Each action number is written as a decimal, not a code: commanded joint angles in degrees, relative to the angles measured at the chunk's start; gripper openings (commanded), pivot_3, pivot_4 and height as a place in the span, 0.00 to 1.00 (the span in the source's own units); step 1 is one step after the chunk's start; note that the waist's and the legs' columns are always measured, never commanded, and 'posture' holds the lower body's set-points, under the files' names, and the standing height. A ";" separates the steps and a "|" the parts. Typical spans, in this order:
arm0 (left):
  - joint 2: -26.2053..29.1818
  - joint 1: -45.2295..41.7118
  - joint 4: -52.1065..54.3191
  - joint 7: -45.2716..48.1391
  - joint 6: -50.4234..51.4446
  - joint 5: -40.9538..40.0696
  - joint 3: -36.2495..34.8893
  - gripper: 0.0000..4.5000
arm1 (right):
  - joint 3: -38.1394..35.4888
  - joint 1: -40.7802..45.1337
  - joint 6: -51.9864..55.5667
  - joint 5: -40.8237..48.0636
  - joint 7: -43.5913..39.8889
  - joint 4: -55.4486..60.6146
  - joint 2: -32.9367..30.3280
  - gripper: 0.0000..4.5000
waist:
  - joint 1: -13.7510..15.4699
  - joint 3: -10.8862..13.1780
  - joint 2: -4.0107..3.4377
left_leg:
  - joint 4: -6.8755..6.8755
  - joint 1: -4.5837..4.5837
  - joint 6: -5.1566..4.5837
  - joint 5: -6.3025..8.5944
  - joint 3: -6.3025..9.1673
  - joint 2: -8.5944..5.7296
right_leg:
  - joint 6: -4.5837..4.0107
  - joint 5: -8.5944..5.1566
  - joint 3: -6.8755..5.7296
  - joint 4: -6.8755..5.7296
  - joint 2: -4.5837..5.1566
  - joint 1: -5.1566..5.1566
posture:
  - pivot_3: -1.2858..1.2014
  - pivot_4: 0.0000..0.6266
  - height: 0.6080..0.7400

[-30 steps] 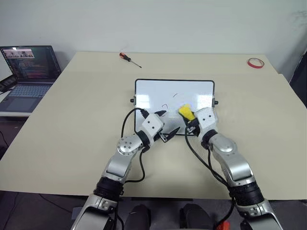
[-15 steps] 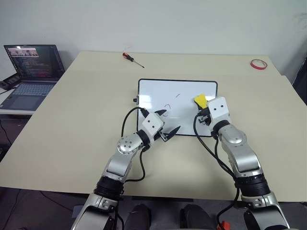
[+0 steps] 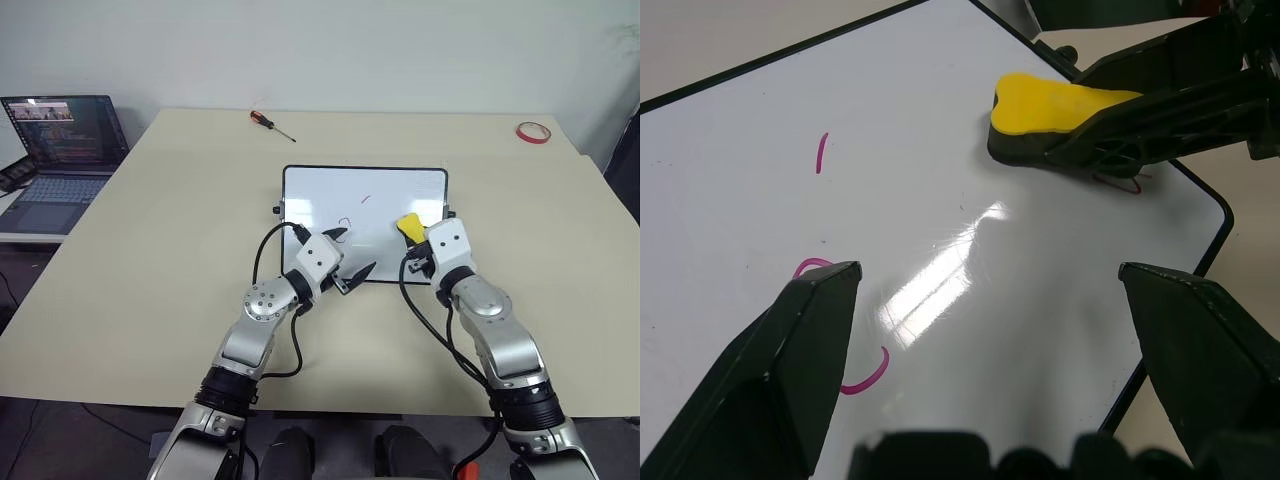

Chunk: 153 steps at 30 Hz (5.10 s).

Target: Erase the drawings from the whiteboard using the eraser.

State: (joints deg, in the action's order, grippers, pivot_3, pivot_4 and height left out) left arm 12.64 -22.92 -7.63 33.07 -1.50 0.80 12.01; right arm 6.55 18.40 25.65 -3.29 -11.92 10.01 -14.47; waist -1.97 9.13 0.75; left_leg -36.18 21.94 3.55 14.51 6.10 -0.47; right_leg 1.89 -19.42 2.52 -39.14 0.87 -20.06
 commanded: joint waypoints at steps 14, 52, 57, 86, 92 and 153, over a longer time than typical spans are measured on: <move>1.02 2.87 6.25 -0.59 1.41 -1.00 -0.77 1.00 | -6.71 -5.36 5.28 5.35 -0.06 15.17 1.52 0.28 | 0.16 0.01 -0.01 | 0.07 0.17 0.00 0.01 0.01 -0.01 | 0.00 0.00 0.00 0.09 0.04 -0.14 | 0.52 0.24 1.00; 3.55 2.28 2.97 3.59 0.02 -2.32 0.03 1.00 | -8.69 -25.00 3.22 4.39 -5.29 24.61 -7.95 0.28 | 0.28 0.05 0.05 | 0.07 0.01 0.00 0.01 -0.01 -0.03 | 0.02 -0.01 -0.03 0.08 0.00 0.01 | 0.52 0.24 1.00; 1.13 -1.73 -1.71 6.01 -0.87 -3.06 1.63 1.00 | -6.16 -19.15 1.69 3.66 -5.17 20.31 -7.05 0.28 | 0.27 0.06 0.06 | 0.06 0.05 0.00 0.00 -0.04 -0.06 | 0.02 -0.01 -0.03 0.10 -0.03 0.00 | 0.52 0.24 1.00; 0.54 -0.60 0.13 6.05 -0.22 -2.62 1.93 1.00 | -1.81 -8.40 3.75 -1.55 -6.57 4.85 -7.83 0.28 | 0.19 0.04 0.05 | 0.04 -0.02 0.00 0.00 0.02 -0.02 | 0.01 -0.01 -0.02 0.07 0.01 0.06 | 0.52 0.24 1.00; 0.42 -0.14 0.61 5.42 0.11 -2.65 1.71 1.00 | -2.94 -14.90 7.85 -1.24 -6.96 11.12 -10.00 0.28 | 0.41 0.02 0.08 | -0.01 -0.06 0.00 0.00 0.05 -0.04 | 0.01 -0.01 -0.04 0.06 0.02 0.15 | 0.52 0.24 1.00; 1.05 13.29 15.28 -6.60 6.42 -4.50 -5.05 1.00 | -2.21 -2.94 -1.28 1.39 -3.65 8.97 -3.29 0.28 | 0.10 0.05 0.06 | 0.07 0.00 0.00 0.00 -0.04 -0.02 | 0.02 0.00 0.02 0.07 0.04 -0.02 | 0.52 0.24 1.00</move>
State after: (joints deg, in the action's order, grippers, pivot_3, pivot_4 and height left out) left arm 13.56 -9.01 6.48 26.09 5.80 -3.24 6.96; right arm 3.89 13.66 27.23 -1.18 -16.10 20.09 -18.15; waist -1.87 9.18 0.80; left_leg -36.11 21.95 3.55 14.52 6.07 -0.49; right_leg 1.91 -19.41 2.53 -39.06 0.92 -20.08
